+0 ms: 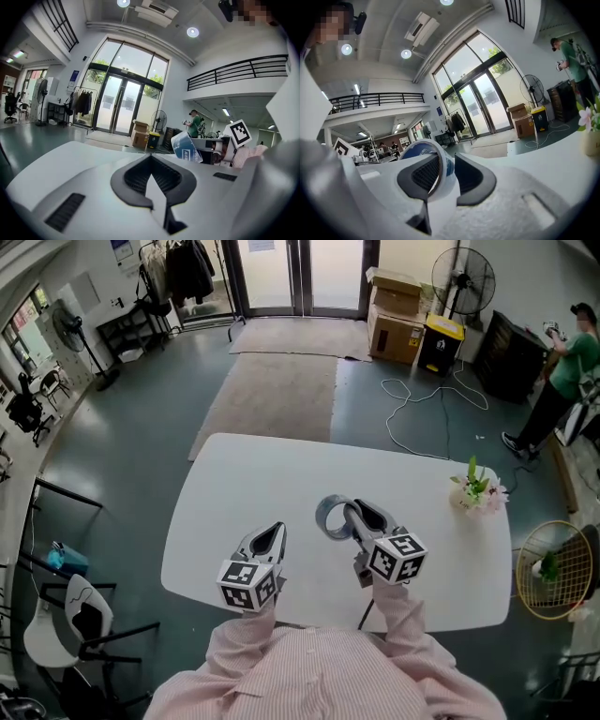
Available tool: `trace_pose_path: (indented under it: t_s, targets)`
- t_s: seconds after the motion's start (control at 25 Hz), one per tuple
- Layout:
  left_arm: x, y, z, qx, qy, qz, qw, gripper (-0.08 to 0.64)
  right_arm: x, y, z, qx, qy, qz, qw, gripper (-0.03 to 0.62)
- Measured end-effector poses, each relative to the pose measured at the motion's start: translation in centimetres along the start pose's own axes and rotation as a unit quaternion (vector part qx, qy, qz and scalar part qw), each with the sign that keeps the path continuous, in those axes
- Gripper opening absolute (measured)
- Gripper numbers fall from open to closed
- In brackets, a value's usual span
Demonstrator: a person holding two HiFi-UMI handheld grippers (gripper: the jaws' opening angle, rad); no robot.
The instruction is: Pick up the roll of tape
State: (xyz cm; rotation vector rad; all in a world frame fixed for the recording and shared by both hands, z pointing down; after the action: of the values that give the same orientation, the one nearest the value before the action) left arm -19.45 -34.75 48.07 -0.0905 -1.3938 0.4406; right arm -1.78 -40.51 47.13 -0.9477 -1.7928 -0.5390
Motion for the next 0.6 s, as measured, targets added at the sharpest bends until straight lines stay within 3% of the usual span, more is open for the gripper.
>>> trace_pose_path:
  t_s: [0.6]
  targets:
    - [-4.8,2.5,0.0,-0.005,-0.025,-0.068,0.9974,0.002,-4.3,2.7,1.9,0.007,0.042,-0.071,0.997,0.098]
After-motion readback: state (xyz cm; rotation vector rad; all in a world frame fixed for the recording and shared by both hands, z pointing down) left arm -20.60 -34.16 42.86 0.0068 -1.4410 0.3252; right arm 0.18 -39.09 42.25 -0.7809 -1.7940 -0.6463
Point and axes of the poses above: the fingertips, and each gripper's own axes: y backward along the fingers, z to its left, x out of its underside, the point moved 3 cm from there along y, backward along the fingers, and after that the axes turned 10 degrees about -x, right-handed, at the moved point
